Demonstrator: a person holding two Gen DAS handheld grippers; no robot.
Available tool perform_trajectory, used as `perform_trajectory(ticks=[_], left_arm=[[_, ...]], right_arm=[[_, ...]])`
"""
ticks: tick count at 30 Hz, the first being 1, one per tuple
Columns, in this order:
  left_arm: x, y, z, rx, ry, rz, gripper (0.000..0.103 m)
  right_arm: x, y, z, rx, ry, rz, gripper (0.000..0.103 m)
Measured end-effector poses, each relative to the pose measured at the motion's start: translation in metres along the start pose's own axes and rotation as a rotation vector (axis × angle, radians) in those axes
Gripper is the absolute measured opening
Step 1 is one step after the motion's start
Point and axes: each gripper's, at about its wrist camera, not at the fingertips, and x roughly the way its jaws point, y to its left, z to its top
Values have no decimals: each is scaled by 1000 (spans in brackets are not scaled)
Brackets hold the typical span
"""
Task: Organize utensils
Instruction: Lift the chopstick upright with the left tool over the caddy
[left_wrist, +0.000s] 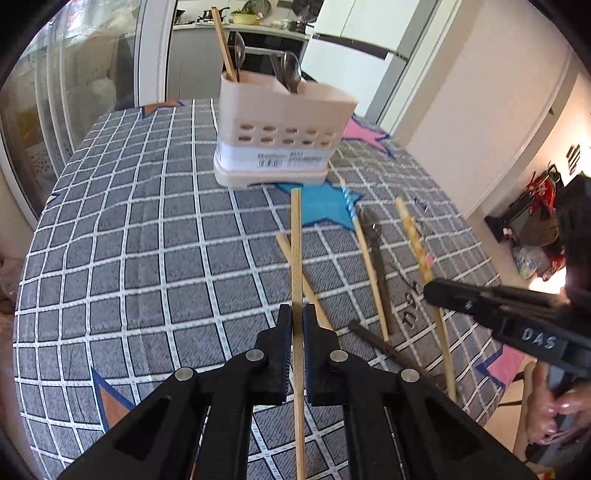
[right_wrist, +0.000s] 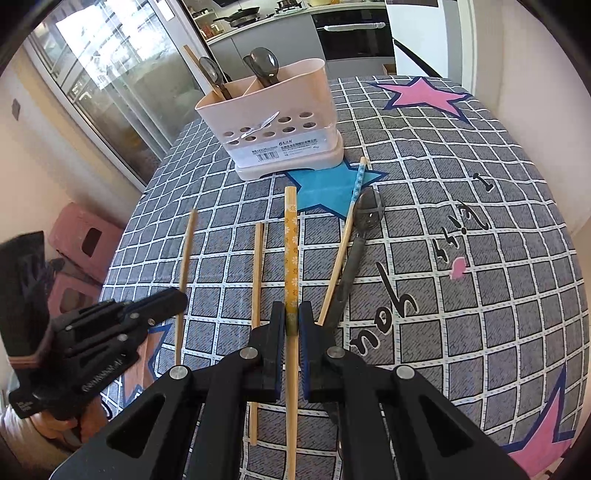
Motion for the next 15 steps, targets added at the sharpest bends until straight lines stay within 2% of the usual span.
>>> perform_trajectory(ticks=[7, 15], left_arm=[[-21, 4, 38, 17, -86, -23, 37], [-43, 2, 104, 42, -206, -32, 37]], right_arm=[[-8, -2, 22, 29, -30, 28, 8], [-30, 8, 75, -9, -115, 2, 8]])
